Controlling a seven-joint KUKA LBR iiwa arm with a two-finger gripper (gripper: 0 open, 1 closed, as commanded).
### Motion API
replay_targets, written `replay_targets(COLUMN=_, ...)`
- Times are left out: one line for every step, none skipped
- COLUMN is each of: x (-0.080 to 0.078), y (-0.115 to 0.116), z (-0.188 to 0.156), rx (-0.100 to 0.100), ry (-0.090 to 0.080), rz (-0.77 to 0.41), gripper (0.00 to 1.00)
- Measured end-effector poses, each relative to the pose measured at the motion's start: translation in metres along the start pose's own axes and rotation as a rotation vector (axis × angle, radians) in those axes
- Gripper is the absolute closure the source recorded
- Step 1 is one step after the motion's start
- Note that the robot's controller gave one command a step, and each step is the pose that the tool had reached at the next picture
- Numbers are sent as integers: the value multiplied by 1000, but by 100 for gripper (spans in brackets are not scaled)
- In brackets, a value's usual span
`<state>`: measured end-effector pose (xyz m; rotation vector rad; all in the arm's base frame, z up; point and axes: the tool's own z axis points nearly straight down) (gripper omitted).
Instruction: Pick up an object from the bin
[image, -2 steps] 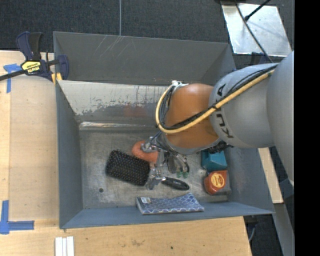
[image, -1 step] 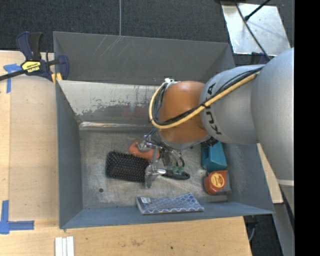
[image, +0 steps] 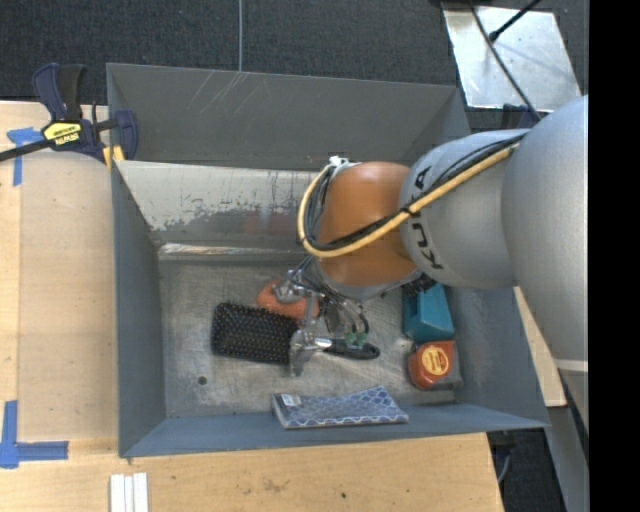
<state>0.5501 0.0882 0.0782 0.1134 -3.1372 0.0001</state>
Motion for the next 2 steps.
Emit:
replay_targets(x=-4, y=4, z=-1, rx=2, ry=-2, rz=11, gripper=100)
replay_targets(x=8, y=8, z=-127, rx=0, ry=-6, rz=-78, gripper=100)
